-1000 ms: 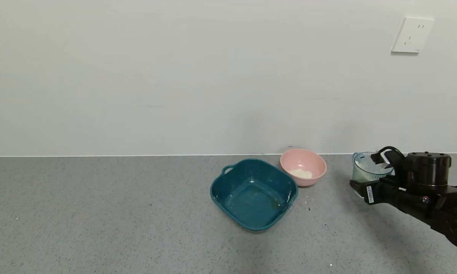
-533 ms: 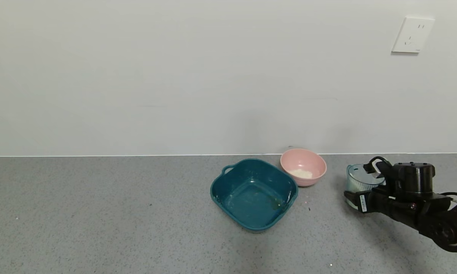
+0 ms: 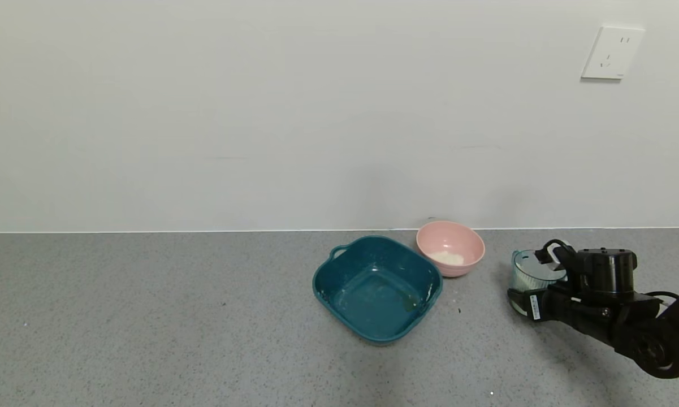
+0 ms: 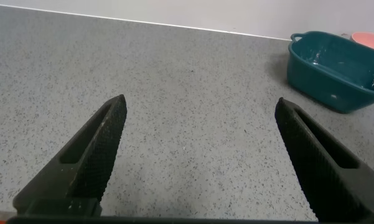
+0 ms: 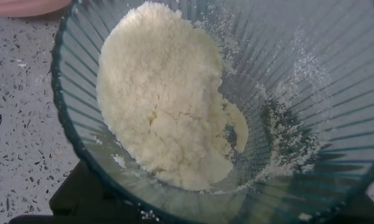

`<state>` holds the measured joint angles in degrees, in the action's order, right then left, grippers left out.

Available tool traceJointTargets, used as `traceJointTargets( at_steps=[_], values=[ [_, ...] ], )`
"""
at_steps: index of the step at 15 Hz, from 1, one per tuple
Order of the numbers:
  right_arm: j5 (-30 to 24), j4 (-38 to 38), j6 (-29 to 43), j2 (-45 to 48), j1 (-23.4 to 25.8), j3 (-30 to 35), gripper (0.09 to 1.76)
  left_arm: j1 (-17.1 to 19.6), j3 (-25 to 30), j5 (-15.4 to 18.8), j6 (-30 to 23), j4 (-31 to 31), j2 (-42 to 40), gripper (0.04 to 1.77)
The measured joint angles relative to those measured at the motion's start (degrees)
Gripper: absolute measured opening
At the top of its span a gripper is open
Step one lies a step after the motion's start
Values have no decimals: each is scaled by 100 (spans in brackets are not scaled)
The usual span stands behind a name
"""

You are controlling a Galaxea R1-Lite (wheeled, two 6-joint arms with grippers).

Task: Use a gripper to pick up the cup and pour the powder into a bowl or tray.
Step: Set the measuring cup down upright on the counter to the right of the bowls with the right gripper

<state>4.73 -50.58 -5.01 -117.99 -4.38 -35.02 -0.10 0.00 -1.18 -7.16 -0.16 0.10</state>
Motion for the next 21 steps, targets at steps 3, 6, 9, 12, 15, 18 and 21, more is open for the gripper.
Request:
traceJointTargets(
  at_steps=[3, 6, 9, 12, 15, 18, 21],
  values=[
    [0, 17, 0, 0, 0, 5, 131, 0, 0, 0, 0, 0, 0, 172],
    [0, 77, 0, 116, -30, 52, 131, 0, 0, -2, 0, 0, 0, 172],
    [0, 80, -5, 228, -50, 66, 131, 0, 0, 0, 0, 0, 0, 172],
    [0, 59, -5, 272, -50, 66, 131, 0, 0, 0, 2, 0, 0, 172],
    [1, 56, -5, 276, -52, 66, 131, 0, 0, -2, 0, 2, 0, 172],
    [0, 56, -5, 252, -52, 66, 131, 0, 0, 0, 0, 0, 0, 172],
    [0, 52, -5, 219, -52, 66, 131, 0, 0, -2, 0, 0, 0, 172]
  ],
)
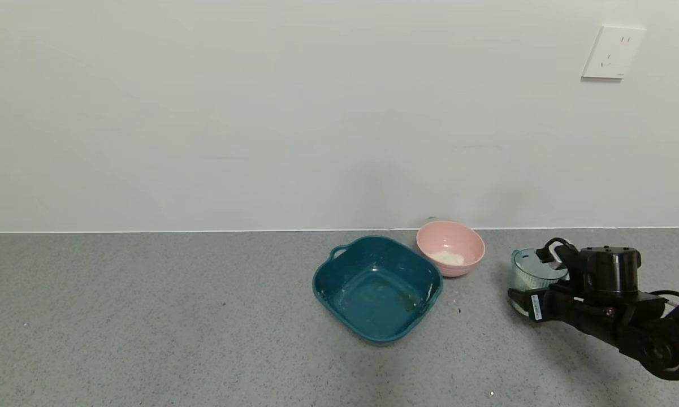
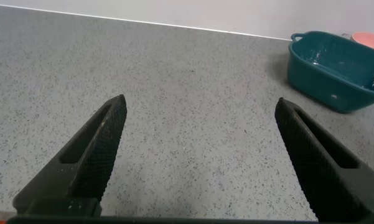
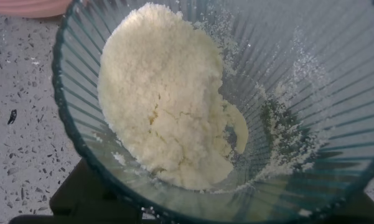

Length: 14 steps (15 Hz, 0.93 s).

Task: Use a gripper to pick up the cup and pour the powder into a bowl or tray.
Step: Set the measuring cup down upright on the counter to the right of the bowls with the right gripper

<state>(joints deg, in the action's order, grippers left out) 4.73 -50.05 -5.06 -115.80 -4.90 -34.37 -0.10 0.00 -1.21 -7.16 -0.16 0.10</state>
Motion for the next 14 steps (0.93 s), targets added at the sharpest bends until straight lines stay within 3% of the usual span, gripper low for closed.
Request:
traceJointTargets(
  at_steps=[9, 14],
  values=[
    [0, -11, 0, -88, -28, -9, 131, 0, 0, 2, 0, 0, 0, 172],
    [1, -16, -11, -90, -39, -9, 150, 0, 0, 2, 0, 0, 0, 172]
  ],
)
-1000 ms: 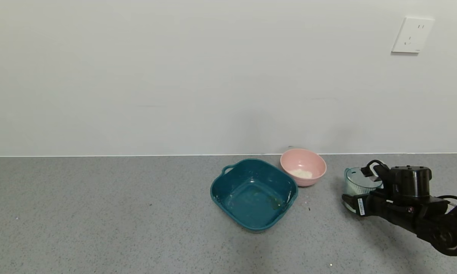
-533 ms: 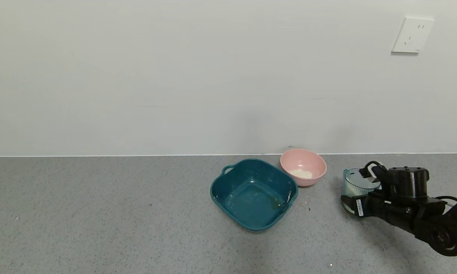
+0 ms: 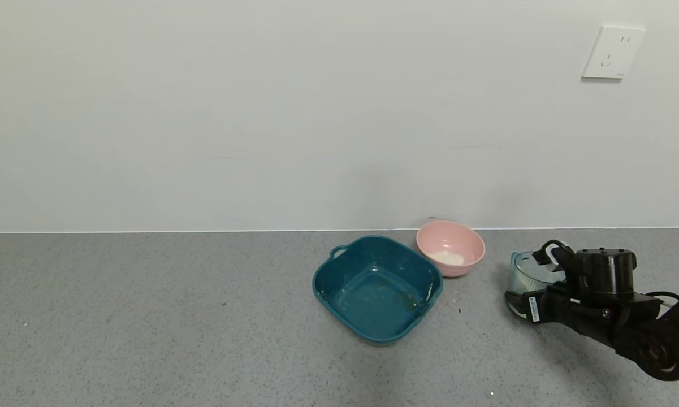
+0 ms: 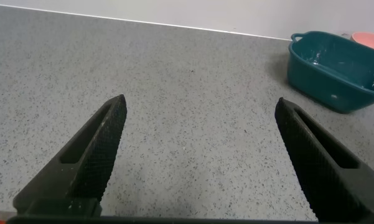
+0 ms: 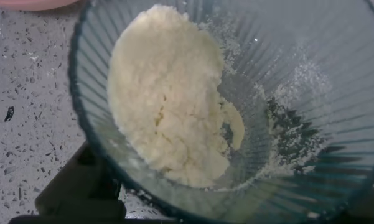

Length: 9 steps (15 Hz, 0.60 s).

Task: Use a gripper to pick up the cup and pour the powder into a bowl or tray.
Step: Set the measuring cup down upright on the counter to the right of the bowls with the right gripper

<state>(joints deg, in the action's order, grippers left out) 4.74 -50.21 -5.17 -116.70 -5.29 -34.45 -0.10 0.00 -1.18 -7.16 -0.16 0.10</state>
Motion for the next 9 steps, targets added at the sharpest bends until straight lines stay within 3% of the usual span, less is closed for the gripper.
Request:
traceJointTargets(
  at_steps=[9],
  values=[
    [-1, 83, 22, 165, -33, 132, 164, 0, 0, 0, 0, 0, 0, 172]
  ],
)
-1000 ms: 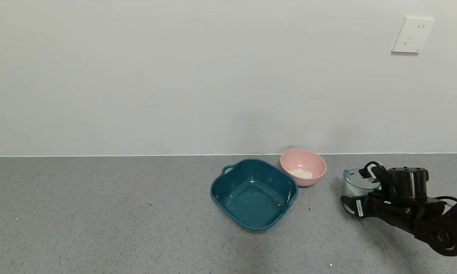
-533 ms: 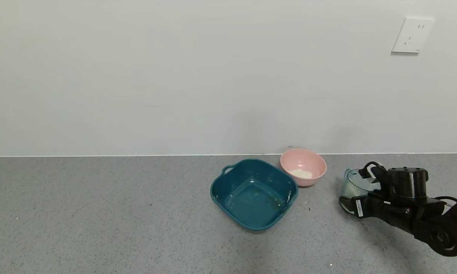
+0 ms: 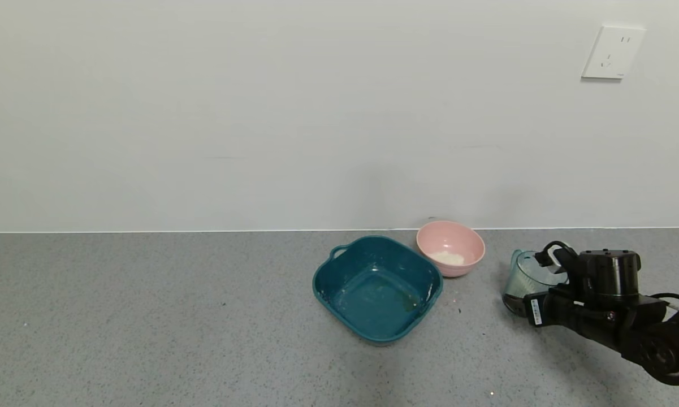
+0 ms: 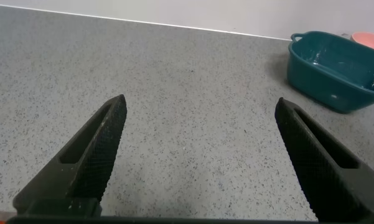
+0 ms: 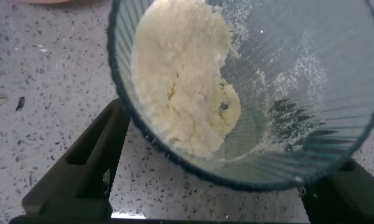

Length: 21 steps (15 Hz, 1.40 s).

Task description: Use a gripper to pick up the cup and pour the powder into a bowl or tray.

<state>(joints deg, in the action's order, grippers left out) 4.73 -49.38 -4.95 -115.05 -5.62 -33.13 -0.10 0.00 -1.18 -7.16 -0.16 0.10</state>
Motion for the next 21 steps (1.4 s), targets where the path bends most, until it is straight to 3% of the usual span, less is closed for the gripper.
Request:
traceJointTargets(
  at_steps=[13, 21],
  values=[
    [-13, 291, 294, 1503, 9, 1118, 170, 0, 0, 0, 0, 0, 0, 172],
    [-2, 1863, 740, 3389, -60, 1593, 170, 0, 0, -2, 0, 0, 0, 172]
  ],
)
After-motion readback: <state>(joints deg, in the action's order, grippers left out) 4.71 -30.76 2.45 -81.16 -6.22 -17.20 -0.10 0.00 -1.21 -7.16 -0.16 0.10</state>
